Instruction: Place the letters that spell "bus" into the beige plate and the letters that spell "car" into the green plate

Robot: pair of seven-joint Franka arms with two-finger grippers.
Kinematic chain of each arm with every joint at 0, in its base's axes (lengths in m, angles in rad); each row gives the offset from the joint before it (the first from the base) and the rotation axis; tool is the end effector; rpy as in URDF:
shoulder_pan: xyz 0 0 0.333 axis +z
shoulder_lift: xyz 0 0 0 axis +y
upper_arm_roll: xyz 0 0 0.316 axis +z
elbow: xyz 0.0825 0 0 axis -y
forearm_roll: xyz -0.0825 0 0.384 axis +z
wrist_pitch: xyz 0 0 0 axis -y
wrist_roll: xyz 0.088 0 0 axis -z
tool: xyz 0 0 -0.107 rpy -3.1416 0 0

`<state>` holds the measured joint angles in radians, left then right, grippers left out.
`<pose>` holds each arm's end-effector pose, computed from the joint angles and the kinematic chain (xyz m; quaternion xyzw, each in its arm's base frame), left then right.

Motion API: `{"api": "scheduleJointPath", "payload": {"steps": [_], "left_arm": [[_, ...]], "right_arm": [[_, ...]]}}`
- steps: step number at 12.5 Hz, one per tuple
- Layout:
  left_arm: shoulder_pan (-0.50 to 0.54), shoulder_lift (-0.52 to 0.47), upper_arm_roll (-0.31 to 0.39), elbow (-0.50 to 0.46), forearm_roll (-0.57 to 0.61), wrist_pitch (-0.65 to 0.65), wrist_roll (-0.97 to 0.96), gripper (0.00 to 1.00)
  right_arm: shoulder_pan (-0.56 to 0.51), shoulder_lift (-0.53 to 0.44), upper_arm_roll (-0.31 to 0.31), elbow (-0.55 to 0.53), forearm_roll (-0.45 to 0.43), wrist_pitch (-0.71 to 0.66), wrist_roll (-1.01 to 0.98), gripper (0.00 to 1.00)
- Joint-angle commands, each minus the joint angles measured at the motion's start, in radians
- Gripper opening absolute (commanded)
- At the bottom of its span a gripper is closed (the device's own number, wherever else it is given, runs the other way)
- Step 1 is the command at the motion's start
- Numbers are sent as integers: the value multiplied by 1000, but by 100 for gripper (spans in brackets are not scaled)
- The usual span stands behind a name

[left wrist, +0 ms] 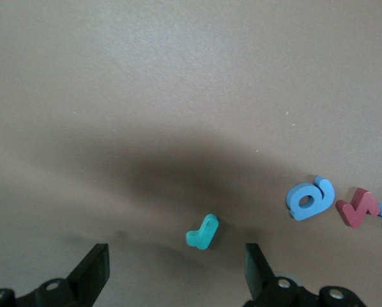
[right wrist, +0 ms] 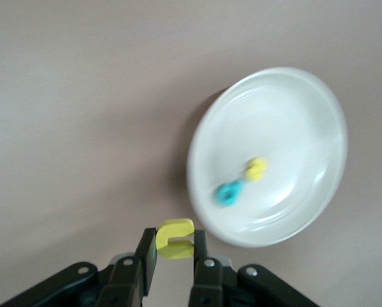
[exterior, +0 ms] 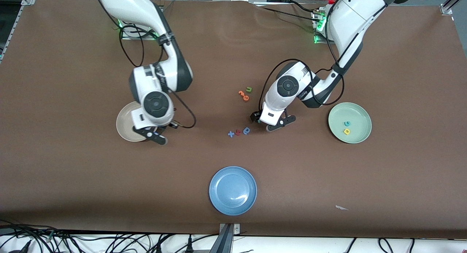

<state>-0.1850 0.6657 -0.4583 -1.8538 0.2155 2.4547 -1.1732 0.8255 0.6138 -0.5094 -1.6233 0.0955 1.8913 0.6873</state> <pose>0.5231 -0.3713 0.1928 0.9724 0.2226 -0.0499 0.0496 0.6056 0.2457 0.2818 0.9686 -0.1830 -0.0665 0.1545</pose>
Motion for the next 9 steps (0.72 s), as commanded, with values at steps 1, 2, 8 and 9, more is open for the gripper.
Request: {"api": "scheduleJointPath", "payload": {"steps": [1, 2, 8, 9], "left_arm": [[-40, 32, 35, 47, -1, -3, -14, 89], [-44, 35, 36, 47, 1, -3, -14, 83], [-125, 49, 106, 56, -1, -5, -36, 57], [-125, 49, 106, 56, -1, -5, -36, 50]], "right_arm": [[3, -26, -85, -148, 4, 34, -188, 14], [-17, -16, -95, -182, 4, 69, -234, 14], [-52, -15, -100, -230, 16, 79, -244, 99], [-52, -28, -98, -210, 16, 48, -247, 99]]}}
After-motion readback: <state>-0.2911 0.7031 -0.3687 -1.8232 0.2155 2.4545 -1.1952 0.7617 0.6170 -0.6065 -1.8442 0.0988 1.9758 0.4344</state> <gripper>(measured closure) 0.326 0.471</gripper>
